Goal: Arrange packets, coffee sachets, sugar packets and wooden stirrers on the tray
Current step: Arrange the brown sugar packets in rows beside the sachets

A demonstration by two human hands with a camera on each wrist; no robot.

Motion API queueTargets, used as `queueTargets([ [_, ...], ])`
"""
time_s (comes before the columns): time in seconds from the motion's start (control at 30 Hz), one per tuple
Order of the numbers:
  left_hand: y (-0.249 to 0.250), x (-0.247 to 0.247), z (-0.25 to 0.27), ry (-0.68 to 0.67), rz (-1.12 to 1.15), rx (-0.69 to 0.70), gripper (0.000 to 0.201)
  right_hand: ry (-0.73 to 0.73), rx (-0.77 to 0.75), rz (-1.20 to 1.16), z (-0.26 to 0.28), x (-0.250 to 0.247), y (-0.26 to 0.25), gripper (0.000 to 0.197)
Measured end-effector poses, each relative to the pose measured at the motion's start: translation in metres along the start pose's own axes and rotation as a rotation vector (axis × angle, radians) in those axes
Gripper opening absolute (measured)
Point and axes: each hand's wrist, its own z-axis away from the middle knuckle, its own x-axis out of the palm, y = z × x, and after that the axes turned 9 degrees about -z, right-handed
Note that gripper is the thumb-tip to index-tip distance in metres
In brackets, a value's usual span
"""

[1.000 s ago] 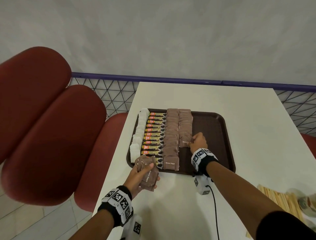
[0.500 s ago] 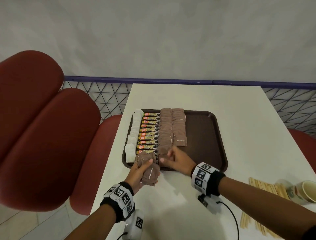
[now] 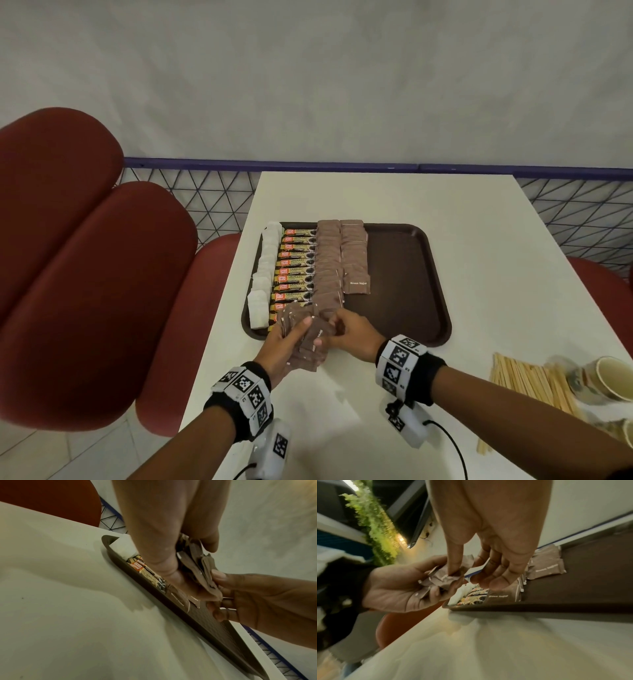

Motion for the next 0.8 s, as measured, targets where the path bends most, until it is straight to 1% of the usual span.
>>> queueTargets([
  [0.07, -0.001, -0.002, -0.001, 0.016, 0.005, -0.009, 0.034, 0.033, -0.002, -0.128, -0.005, -0.004, 0.004, 0.037],
  [0.13, -0.001, -0.003, -0.003, 0.025, 0.016, -0.012, 0.031, 0.072, 0.022, -0.254, -0.01, -0.01, 0.004, 0.034],
  [0.2, 0.0, -0.004, -0.002, 0.026, 0.035, -0.015, 0.023, 0.115, 0.057, -0.405, -0.015, -0.02, 0.001, 0.03],
  [0.27, 0.0, -0.006, -0.003, 0.035, 0.05, -0.018, 0.015, 0.2, 0.086, -0.571, -0.021, -0.032, -0.003, 0.028],
  [0.33, -0.001, -0.009, -0.003, 0.051, 0.059, -0.019, 0.017, 0.299, 0.118, -0.697, -0.026, -0.048, -0.005, 0.025],
  [0.4, -0.002, -0.011, -0.003, 0.066, 0.061, -0.021, 0.026, 0.382, 0.145, -0.723, -0.032, -0.063, -0.005, 0.021],
  [0.47, -0.003, -0.014, -0.004, 0.078, 0.063, -0.028, 0.033, 0.425, 0.176, -0.609, -0.039, -0.076, -0.004, 0.014],
  [0.5, -0.004, -0.015, -0.004, 0.08, 0.063, -0.028, 0.035, 0.422, 0.184, -0.488, -0.042, -0.081, -0.002, 0.01],
  [0.57, -0.006, -0.016, -0.005, 0.078, 0.063, -0.027, 0.037, 0.402, 0.199, -0.187, -0.049, -0.089, 0.002, 0.021],
  [0.63, -0.006, -0.016, -0.005, 0.077, 0.067, -0.025, 0.036, 0.387, 0.185, 0.095, -0.051, -0.092, 0.002, 0.026],
  [0.7, -0.006, -0.016, -0.005, 0.079, 0.071, -0.028, 0.036, 0.345, 0.167, 0.244, -0.054, -0.091, 0.001, 0.027],
  [0.8, -0.006, -0.016, -0.005, 0.083, 0.084, -0.04, 0.036, 0.263, 0.16, 0.392, -0.062, -0.083, 0.0, 0.028],
])
